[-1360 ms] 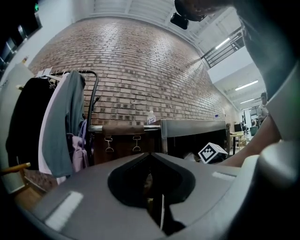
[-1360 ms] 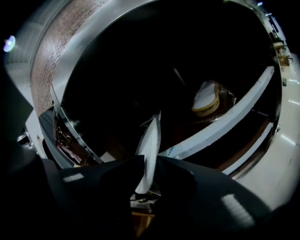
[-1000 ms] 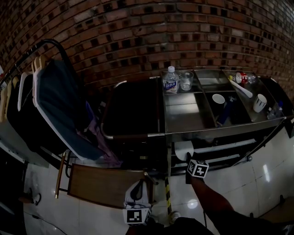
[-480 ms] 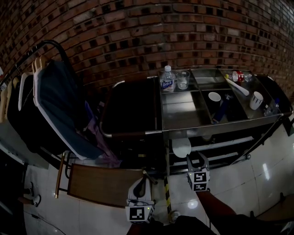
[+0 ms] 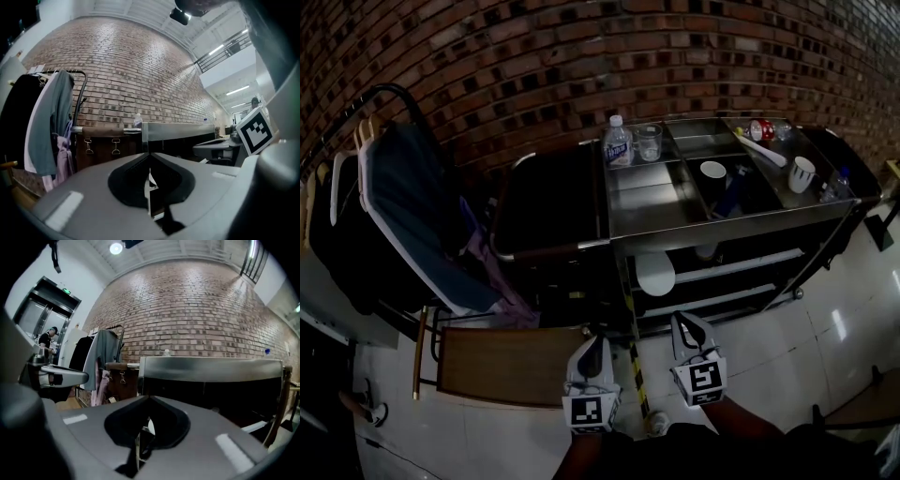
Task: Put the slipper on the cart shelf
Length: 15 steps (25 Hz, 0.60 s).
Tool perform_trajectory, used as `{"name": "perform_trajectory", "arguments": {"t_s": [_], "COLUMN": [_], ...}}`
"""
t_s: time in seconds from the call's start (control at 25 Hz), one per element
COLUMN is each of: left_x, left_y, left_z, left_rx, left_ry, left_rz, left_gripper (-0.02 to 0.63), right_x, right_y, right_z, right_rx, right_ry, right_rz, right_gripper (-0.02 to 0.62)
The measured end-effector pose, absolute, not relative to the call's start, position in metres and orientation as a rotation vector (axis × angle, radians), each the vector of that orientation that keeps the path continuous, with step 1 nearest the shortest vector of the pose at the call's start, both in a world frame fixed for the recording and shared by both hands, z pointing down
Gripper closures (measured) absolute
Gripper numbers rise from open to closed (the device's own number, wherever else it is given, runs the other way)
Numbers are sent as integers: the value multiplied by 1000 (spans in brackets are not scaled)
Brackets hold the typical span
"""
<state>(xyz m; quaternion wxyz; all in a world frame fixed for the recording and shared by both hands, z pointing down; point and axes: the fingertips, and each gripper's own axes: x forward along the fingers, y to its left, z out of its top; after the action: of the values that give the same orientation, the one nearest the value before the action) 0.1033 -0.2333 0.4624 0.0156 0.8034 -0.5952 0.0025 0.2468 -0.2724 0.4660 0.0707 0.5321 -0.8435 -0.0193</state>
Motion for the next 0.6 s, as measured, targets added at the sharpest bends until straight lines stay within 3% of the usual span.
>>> {"name": "perform_trajectory", "arguments": {"t_s": [0.6], "left_x": [123], "left_y": [-209], "left_z": [431], "left_rx": [2596], "left_ry": [-1809], "left_rz": [-26], "left_gripper": [584], "right_x": [247], "right_y": [-239], "right_z": [461], "right_rx": [1639], "right_ry": [-2567], "right_rz": [-94], "right_gripper": [594]}}
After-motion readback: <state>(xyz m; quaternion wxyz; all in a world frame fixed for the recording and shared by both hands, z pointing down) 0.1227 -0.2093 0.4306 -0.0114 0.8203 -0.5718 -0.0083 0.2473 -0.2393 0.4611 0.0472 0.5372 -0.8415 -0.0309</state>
